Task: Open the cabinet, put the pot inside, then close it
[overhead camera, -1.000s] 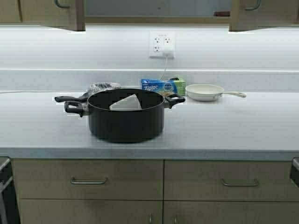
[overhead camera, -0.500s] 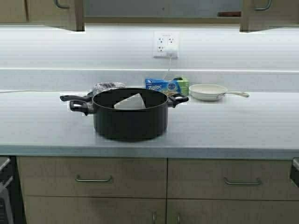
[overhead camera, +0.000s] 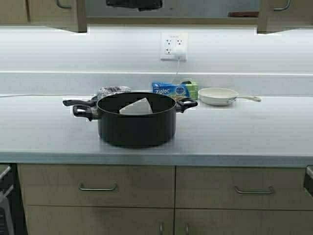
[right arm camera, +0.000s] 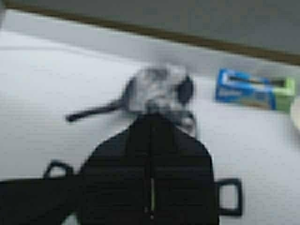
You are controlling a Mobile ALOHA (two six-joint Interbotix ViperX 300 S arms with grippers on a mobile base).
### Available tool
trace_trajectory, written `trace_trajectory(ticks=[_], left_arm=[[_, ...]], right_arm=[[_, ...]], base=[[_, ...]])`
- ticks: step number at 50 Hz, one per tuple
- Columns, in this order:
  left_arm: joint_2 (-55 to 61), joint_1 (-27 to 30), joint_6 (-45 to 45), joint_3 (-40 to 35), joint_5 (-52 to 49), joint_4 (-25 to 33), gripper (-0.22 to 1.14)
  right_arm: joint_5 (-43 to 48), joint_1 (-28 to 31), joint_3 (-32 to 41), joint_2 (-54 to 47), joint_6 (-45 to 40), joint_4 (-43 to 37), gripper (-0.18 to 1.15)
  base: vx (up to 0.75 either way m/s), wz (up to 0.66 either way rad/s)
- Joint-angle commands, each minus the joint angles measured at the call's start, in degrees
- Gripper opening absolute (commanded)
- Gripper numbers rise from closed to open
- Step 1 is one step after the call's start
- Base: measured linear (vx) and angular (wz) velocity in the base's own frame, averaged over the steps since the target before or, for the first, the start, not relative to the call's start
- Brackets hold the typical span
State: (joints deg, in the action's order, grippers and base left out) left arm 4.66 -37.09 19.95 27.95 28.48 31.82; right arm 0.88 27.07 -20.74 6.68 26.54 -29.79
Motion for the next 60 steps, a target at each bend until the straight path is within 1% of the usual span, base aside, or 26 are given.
trace_trajectory(ticks=[1, 7, 21, 28, 31, 34, 36, 41, 43, 45, 47, 49, 51, 54, 58, 60], left_arm=[[0.09, 3.25, 0.18, -2.81, -0.79, -0.18, 0.03], [-0.79, 6.77, 0.18, -2.02, -2.90, -0.18, 0.03], [-6.33, 11.25, 0.44, 4.92, -3.25, -0.26, 0.03], [-9.84, 12.22, 0.26, 8.44, -2.72, -0.26, 0.03], [-11.16, 11.69, 0.18, 9.76, -2.29, -0.35, 0.06], [-12.39, 10.63, 0.18, 11.25, -1.76, -0.35, 0.15], [-13.36, 9.93, 0.18, 12.22, -1.41, -0.35, 0.25], [-15.64, 7.82, 0.00, 15.21, -0.62, -0.35, 0.58], [-16.70, 6.86, 0.00, 16.44, -0.09, -0.35, 0.72], [-17.84, 5.63, -0.09, 17.84, 0.44, -0.35, 0.85], [-19.07, 4.31, -0.44, 19.51, 0.97, -0.35, 0.97], [-20.30, 2.81, -0.88, 21.27, 1.49, -0.35, 1.04], [-21.62, 1.67, -2.20, 23.12, 2.02, -0.35, 1.05], [-23.64, 0.09, -5.63, 26.46, 3.34, -0.35, 1.03], [-26.10, -1.85, -13.01, 31.99, 7.21, -0.44, 1.03], [-27.07, -2.99, -17.40, 35.24, 10.02, -0.35, 1.03]], right_arm=[[-0.44, -2.11, 0.70, 0.88, 0.00, 0.09, 0.07], [-1.58, -4.22, -1.05, 2.29, 0.09, 0.18, 0.07], [-1.58, -9.58, -7.21, 7.21, 0.18, 0.35, 0.07], [-1.23, -9.93, -9.32, 9.49, -0.26, 0.35, 0.08], [-1.23, -9.32, -9.84, 10.20, -0.44, 0.26, 0.13], [-1.32, -8.09, -10.37, 10.72, -0.97, 0.18, 0.25], [-1.58, -7.38, -10.99, 11.16, -1.41, 0.18, 0.38], [-1.67, -4.92, -13.18, 12.13, -3.43, 0.00, 0.78], [-1.67, -3.43, -14.15, 12.48, -4.66, -0.09, 0.92], [-1.67, -1.49, -15.29, 12.92, -5.80, -0.09, 1.04], [-1.05, 0.70, -16.79, 13.45, -6.86, -0.09, 1.07], [-0.18, 3.43, -18.46, 13.71, -8.00, -0.18, 1.05], [2.37, 6.15, -20.21, 13.80, -9.49, -0.44, 1.04], [9.49, 10.81, -24.43, 13.80, -13.10, -1.49, 1.04], [21.88, 15.47, -31.29, 13.27, -19.25, -2.90, 1.04], [28.48, 17.40, -34.80, 12.57, -23.73, -3.25, 1.04]], base=[[0.00, 0.00], [0.00, 0.00], [0.00, 0.00], [0.00, 0.00], [0.00, 0.00], [0.00, 0.00], [0.00, 0.00], [0.00, 0.00], [0.00, 0.00], [0.00, 0.00], [0.00, 0.00], [0.00, 0.00], [0.00, 0.00], [0.00, 0.00], [0.00, 0.00], [0.00, 0.00]])
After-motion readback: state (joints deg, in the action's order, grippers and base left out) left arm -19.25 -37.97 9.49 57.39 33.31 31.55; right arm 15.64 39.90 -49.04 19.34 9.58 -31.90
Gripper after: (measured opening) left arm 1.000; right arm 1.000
